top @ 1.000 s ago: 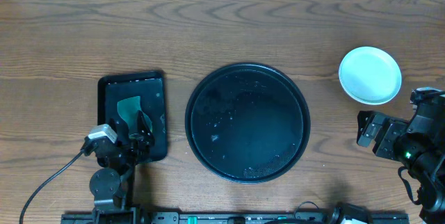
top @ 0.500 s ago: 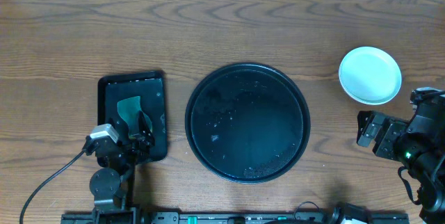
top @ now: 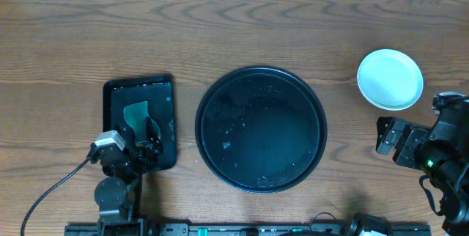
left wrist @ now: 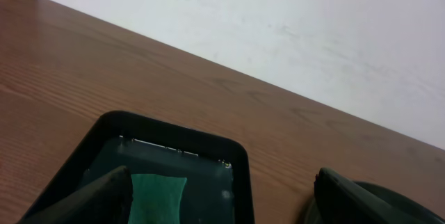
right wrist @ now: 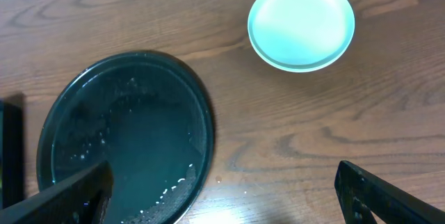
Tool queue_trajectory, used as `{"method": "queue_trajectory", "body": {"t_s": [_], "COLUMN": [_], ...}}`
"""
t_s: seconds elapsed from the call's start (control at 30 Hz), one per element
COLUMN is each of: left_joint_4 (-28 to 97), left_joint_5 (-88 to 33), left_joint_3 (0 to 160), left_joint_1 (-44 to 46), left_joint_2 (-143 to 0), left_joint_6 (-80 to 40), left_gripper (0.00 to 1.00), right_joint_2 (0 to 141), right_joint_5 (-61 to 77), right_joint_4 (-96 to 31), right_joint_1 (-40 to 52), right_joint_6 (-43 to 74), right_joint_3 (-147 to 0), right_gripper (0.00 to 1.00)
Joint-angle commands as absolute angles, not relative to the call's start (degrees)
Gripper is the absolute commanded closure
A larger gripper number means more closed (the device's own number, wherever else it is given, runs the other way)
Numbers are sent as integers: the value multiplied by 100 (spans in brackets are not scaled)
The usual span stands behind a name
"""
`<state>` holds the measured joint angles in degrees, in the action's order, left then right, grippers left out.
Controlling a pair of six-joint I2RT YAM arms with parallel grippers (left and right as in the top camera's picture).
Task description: Clean dirty plates on tray and stack at the side
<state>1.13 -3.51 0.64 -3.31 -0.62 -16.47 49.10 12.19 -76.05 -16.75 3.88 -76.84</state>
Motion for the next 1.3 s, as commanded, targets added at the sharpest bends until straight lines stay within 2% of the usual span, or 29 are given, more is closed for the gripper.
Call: {"method": "queue_trajectory", "body": {"t_s": [0.0, 0.5, 0.67, 0.77, 0.93, 1.27], "left_joint_4": [381, 381, 384, 381, 381, 384], "left_joint_5": [-390, -388, -388, -388, -388, -388], "left_joint_3": [23, 23, 23, 23, 23, 23], "left_joint_1": [-346, -346, -346, -346, -346, -346], "left_joint_2": [-23, -23, -23, -23, -23, -23], "left_joint_6": [-1568, -1568, -1568, -1568, -1568, -1568], "left_gripper": [16, 16, 16, 16, 16, 16], "right_joint_2": [4904, 4823, 4510, 4145, 3114, 1135], "right_joint_5": [1267, 1205, 637, 307, 193, 657], "right_joint_4": [-7616, -7616, -7428, -6761, -4941, -1868], "right_joint_1": [-1608, -1594, -967, -429, 322, 607], "right_joint_6": [421, 421, 355, 353, 91, 75], "right_joint_3": [-7708, -7708, -7625, -7255, -5789, -2543], "right_gripper": [1, 1, 1, 1, 1, 1]}}
